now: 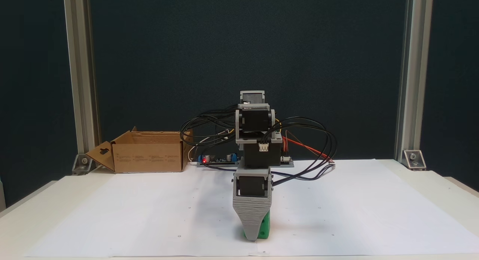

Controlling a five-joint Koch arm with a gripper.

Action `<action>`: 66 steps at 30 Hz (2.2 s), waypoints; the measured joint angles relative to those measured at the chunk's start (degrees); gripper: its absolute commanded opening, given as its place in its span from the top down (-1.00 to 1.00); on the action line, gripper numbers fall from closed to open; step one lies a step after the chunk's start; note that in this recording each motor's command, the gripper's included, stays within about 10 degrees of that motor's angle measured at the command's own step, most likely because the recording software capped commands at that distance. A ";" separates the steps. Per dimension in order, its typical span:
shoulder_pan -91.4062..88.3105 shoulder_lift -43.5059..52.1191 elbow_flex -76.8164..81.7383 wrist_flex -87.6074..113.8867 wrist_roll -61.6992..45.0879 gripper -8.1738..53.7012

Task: Grasp a green dice and put it in the bin.

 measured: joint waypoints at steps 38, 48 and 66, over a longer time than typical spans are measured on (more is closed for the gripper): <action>11.69 50.19 49.48 -21.53 -6.42 0.36; 37.88 55.37 49.66 -21.53 -14.94 0.36; 92.55 53.00 42.54 -21.53 -31.38 0.36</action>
